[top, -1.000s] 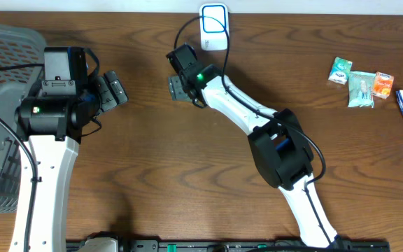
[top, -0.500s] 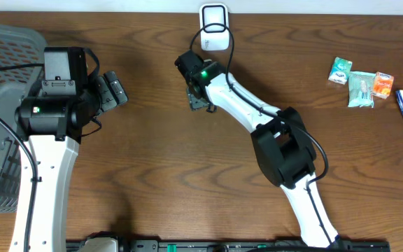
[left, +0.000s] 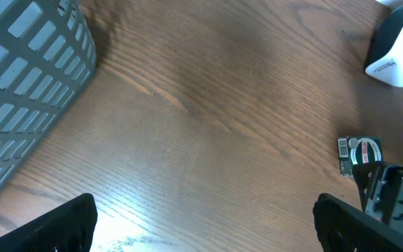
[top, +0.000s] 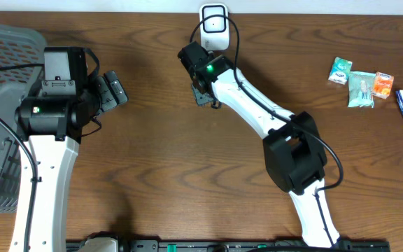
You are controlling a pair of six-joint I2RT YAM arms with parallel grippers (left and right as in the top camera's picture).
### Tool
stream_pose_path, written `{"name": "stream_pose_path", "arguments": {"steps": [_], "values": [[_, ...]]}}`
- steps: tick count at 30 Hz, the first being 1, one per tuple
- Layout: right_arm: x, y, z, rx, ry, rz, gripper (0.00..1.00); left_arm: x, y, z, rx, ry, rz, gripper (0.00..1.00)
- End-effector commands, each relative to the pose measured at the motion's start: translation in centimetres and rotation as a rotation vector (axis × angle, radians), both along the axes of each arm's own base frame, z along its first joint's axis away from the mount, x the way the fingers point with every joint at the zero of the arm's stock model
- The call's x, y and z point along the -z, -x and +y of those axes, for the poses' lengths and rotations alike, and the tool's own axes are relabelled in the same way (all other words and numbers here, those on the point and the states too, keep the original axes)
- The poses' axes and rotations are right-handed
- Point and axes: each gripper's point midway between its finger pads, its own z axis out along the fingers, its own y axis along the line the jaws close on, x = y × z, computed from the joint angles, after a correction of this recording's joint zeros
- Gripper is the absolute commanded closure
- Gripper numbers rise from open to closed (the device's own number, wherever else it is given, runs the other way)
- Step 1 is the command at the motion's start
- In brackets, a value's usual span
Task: Scan the item barcode
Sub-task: 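Grasp the Zam-Buk tin with the right gripper, then lift the Zam-Buk tin and hold it up to the scanner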
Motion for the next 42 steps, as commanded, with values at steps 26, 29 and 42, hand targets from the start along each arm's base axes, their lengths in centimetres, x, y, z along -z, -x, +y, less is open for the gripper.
{"name": "stream_pose_path", "arguments": {"steps": [26,29,42], "values": [[4.2,-3.0,-0.8,-0.238,-0.255,0.136,0.01,0.1,0.0,0.4,-0.009,-0.017,0.002,0.02],[4.9,-2.6,-0.9,-0.237,-0.249,0.162,0.01,0.1,0.0,0.4,-0.009,-0.017,0.003,0.02],[7.3,-0.6,-1.2,-0.249,-0.229,0.262,0.45,0.1,0.0,0.4,-0.009,-0.017,0.003,0.02]]}}
